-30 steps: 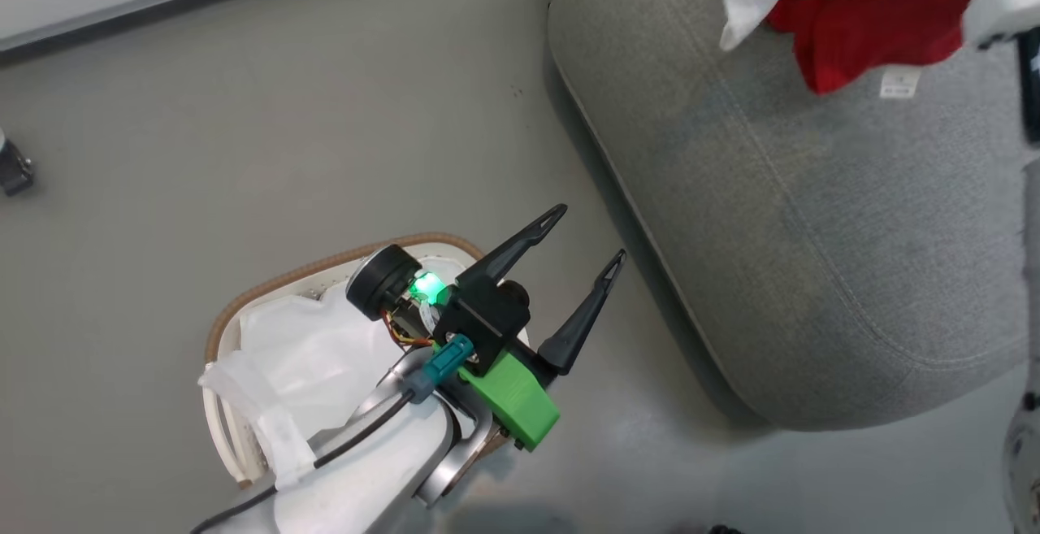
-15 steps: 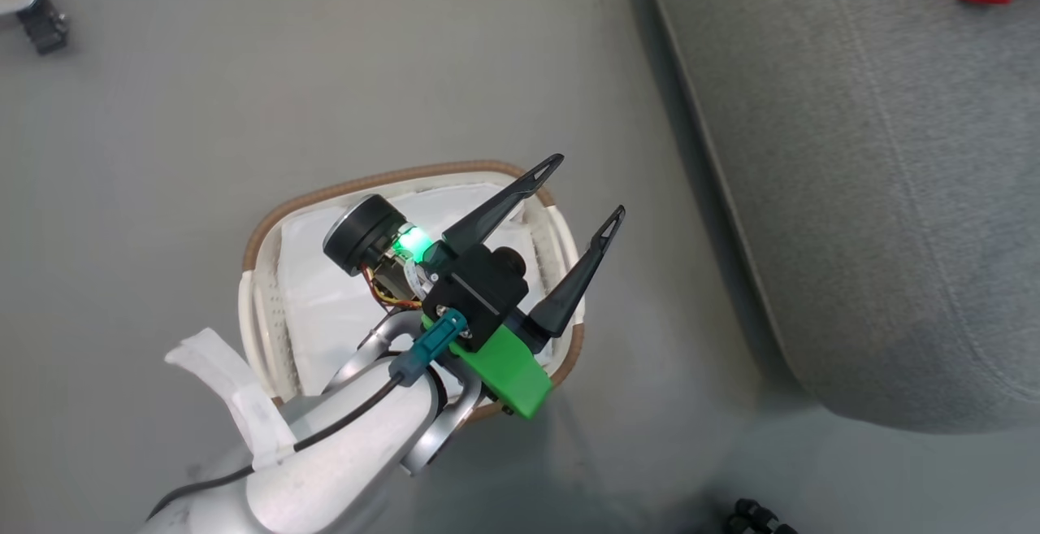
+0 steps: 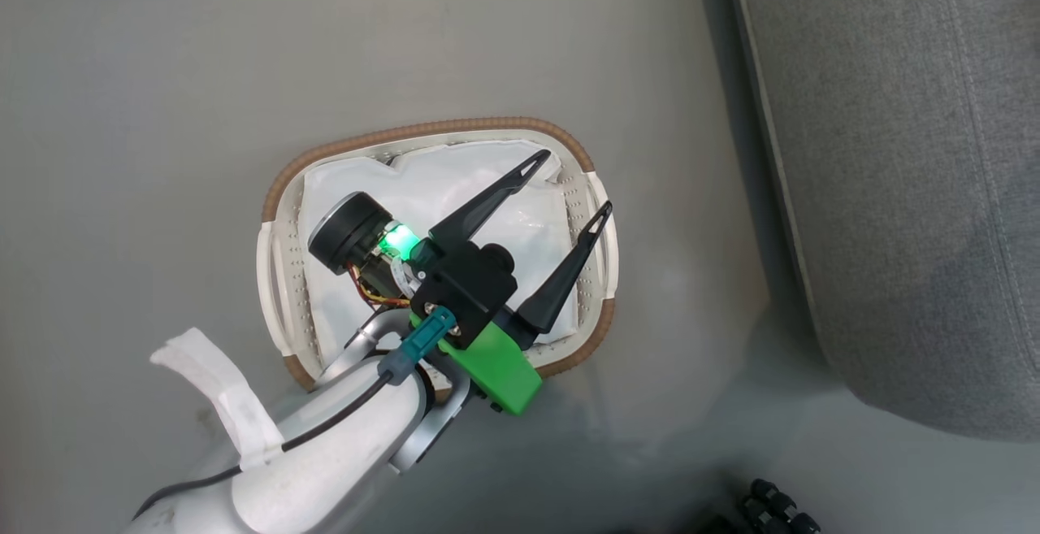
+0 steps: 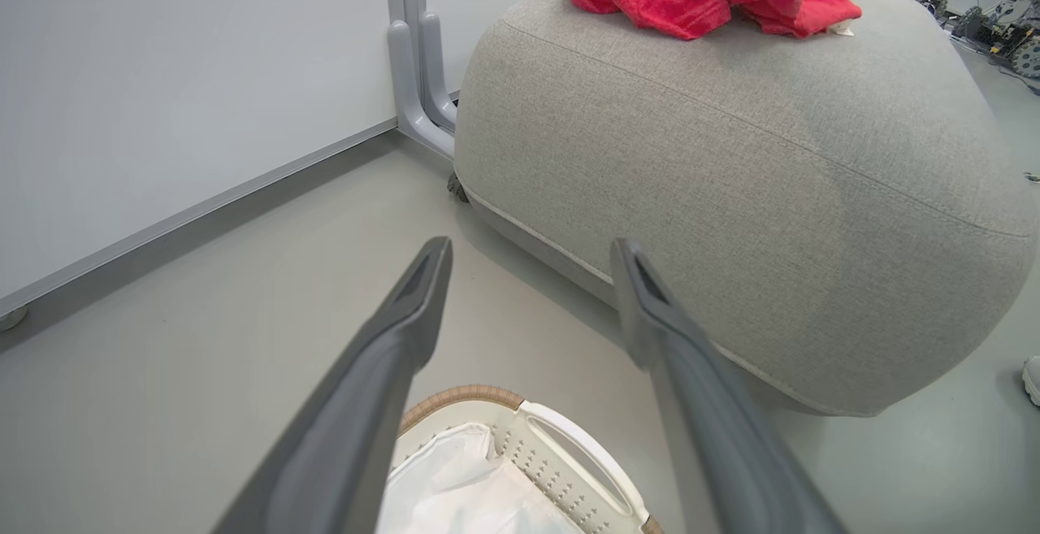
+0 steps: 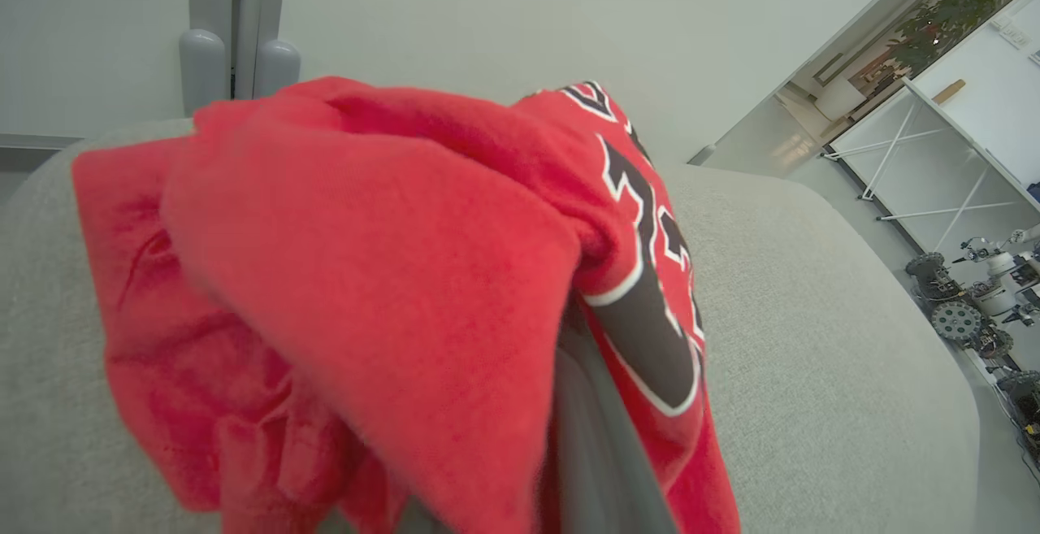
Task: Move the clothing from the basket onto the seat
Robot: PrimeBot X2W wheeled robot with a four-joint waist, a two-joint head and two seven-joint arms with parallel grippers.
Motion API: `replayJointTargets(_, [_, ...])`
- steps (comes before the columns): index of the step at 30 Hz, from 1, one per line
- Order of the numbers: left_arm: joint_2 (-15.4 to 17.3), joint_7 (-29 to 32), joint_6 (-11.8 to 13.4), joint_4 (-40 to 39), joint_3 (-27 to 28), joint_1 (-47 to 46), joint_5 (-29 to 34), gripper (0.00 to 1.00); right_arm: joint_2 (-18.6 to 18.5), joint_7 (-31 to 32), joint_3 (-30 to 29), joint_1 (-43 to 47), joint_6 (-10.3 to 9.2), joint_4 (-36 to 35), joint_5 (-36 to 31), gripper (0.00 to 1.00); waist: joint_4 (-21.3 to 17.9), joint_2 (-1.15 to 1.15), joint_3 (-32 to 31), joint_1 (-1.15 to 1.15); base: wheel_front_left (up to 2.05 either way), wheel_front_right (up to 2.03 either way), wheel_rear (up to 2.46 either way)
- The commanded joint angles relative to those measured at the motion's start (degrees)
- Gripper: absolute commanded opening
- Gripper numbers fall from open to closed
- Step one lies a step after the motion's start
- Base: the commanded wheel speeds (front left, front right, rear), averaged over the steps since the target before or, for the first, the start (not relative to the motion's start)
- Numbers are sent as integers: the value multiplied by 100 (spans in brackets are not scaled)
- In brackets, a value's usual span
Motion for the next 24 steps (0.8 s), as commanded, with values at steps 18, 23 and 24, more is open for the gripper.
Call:
replayJointTargets(18, [118, -335, 197, 117, 285, 217, -309, 100, 817, -830, 743, 645, -8, 745, 151, 100, -698, 0, -743, -1, 0, 0, 0])
replayJointTargets(23, [-11, -543, 242, 321, 355, 404, -535, 100, 892, -846, 965, 914, -8, 621, 379, 100, -631, 0, -1176, -1, 0, 0, 0])
replayJointTargets(24, [-35, -576, 257, 365, 377, 448, -569, 100, 902, -847, 1002, 958, -8, 569, 414, 100, -607, 0, -1262, -1, 0, 0, 0])
